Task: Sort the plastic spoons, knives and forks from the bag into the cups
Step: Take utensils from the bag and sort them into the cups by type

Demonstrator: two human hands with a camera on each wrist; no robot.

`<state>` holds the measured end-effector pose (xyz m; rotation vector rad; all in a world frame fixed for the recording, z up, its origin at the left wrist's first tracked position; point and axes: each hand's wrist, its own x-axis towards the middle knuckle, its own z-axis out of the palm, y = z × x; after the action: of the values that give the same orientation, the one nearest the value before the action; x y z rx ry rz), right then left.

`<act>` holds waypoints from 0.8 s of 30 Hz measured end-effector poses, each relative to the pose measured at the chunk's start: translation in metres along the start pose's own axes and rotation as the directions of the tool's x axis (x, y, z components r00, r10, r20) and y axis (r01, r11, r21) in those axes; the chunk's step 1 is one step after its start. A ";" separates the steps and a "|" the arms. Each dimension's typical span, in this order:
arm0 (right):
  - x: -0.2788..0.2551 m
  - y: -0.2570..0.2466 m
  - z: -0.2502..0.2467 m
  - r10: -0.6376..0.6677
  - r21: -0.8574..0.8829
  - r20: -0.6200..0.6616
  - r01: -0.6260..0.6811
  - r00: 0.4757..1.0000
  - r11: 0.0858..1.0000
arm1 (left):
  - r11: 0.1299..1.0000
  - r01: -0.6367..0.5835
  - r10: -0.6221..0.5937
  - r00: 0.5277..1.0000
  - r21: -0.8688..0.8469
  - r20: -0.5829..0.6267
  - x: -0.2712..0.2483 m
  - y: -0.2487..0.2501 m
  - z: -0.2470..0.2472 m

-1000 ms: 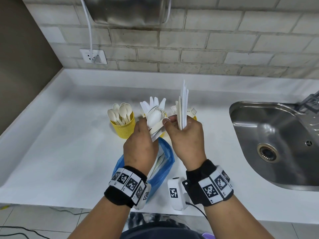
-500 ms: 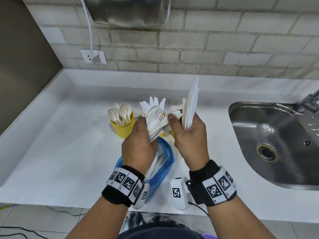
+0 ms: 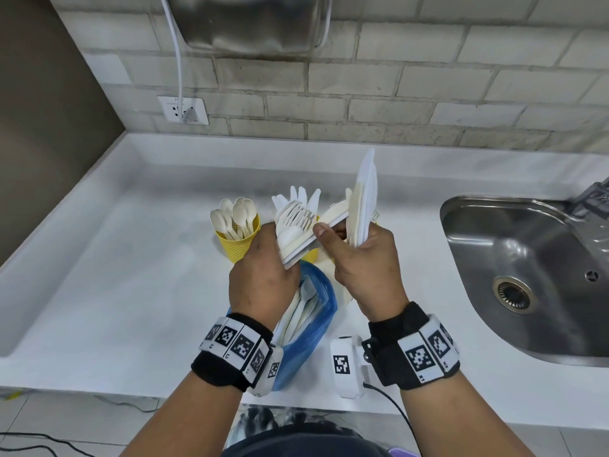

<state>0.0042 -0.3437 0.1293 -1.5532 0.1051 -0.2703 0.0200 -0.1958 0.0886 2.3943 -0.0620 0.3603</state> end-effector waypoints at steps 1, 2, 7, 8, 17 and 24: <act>0.001 -0.001 0.000 0.010 0.014 -0.026 -0.009 1.000 1.000 | 1.000 -0.006 0.006 1.000 0.005 -0.001 0.000 0.000 -0.001; 0.003 -0.002 0.000 0.029 0.045 -0.067 -0.026 0.997 0.999 | 1.000 -0.014 0.014 1.000 0.008 -0.006 0.000 -0.001 -0.002; 0.014 -0.012 -0.006 0.235 0.479 -0.178 -0.125 0.956 0.869 | 0.999 0.010 -0.010 1.000 -0.032 0.003 0.003 -0.005 -0.002; 0.016 -0.013 -0.009 0.273 0.549 -0.172 -0.138 0.947 0.824 | 0.994 0.022 -0.020 1.000 -0.105 0.022 0.004 -0.006 -0.001; 0.025 -0.001 -0.024 0.469 0.810 -0.062 -0.230 0.881 0.539 | 0.280 0.480 0.103 0.846 -0.832 0.523 0.010 -0.008 -0.001; 0.026 0.006 -0.021 0.501 0.844 -0.035 -0.243 0.864 0.478 | 0.065 0.530 0.330 0.788 -0.845 0.520 0.012 -0.004 -0.003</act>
<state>0.0248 -0.3701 0.1255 -0.4898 0.4814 -0.1395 0.0314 -0.1899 0.0919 0.8701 -0.3170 -0.5121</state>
